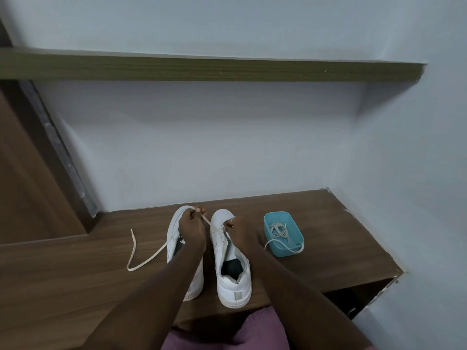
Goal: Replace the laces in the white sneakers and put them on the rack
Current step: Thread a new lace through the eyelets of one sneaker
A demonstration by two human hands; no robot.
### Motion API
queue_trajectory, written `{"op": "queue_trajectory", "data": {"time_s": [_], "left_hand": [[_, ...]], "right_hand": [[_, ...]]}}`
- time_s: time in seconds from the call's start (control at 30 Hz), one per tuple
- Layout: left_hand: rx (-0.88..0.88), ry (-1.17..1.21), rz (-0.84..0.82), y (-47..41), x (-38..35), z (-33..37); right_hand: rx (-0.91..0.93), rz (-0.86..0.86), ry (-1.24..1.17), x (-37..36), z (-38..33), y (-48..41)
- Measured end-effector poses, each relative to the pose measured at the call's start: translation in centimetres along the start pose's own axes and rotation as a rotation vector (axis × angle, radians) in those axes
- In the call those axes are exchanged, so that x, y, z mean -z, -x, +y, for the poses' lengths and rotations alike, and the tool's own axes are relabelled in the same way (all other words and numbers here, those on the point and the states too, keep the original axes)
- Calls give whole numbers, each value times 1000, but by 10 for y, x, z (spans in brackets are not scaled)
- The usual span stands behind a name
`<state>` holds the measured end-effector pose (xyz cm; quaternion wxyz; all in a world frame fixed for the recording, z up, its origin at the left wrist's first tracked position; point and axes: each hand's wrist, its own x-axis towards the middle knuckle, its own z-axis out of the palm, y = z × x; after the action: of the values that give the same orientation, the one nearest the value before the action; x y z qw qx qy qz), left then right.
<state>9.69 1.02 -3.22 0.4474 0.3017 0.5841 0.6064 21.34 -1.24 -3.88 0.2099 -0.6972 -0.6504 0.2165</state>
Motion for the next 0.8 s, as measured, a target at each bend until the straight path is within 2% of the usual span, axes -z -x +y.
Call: {"op": "queue_trajectory", "data": {"time_s": [0.13,0.33,0.43,0.53,0.6,0.63,0.7,0.8], "left_hand": [[-142,-142,-80,11,1,15],[-177,21,-80,8,5,35],[-220,62,-34,5,11,42],[-268,89,0,0,14,47],[-285,66,-9,-4,15,49],[-276,54,-21,-5,15,48],[-246,13,-55,-5,14,47],[-181,-60,-159,-4,16,45]], "right_hand": [[13,-23,-265,-9,-32,3],[-88,53,-597,-8,-47,4],[-156,-13,-513,-7,-41,5],[-143,-155,-132,-6,-32,10],[-72,-142,46,-10,-34,13],[-57,-104,37,-9,-40,15],[-46,-25,-133,-2,-54,13],[-65,9,-519,8,-73,11]]}}
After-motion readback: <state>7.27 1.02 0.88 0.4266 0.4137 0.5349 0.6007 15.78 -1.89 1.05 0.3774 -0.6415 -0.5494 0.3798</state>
